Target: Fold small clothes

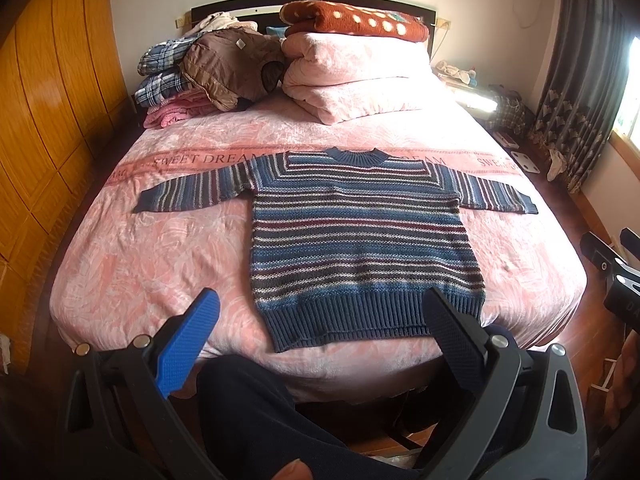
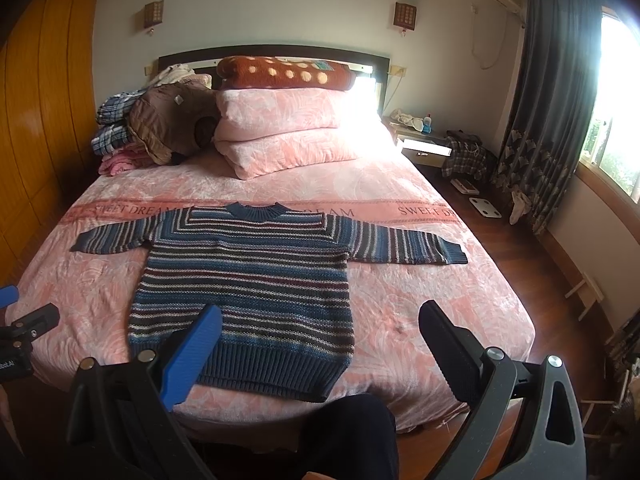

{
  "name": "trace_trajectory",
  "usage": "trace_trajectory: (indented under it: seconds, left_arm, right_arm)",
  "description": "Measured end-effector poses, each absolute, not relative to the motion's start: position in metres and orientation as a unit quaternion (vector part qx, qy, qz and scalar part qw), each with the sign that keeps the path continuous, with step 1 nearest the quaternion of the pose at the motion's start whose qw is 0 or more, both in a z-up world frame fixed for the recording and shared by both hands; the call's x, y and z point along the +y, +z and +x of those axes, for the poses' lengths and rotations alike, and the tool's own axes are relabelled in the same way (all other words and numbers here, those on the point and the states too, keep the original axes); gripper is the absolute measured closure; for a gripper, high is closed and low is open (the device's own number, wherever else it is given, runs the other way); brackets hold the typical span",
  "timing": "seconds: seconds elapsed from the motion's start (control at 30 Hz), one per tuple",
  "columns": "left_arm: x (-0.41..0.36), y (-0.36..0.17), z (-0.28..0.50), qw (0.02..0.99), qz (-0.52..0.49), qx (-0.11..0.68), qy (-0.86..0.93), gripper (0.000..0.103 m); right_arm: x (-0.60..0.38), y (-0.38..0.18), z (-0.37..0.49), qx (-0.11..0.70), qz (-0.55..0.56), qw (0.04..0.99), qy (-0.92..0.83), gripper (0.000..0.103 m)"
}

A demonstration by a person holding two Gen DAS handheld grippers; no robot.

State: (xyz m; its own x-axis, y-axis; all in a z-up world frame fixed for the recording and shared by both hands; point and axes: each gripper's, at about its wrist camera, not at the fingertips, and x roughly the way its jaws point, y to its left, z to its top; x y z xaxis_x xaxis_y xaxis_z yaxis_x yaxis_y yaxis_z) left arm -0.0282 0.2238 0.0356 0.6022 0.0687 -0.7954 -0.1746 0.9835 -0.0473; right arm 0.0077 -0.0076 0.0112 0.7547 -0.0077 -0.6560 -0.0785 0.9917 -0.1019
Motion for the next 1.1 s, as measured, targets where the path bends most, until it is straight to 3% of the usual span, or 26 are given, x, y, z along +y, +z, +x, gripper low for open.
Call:
trace_trajectory:
  seconds: [1.1]
  left_arm:
    - [0.2208, 0.0341, -0.0303, 0.893, -0.059, 0.442, 0.069, 0.003]
  right_arm:
    - [-0.0086, 0.0117, 0.0077, 0.349, -0.065, 0.935, 0.017, 0.004]
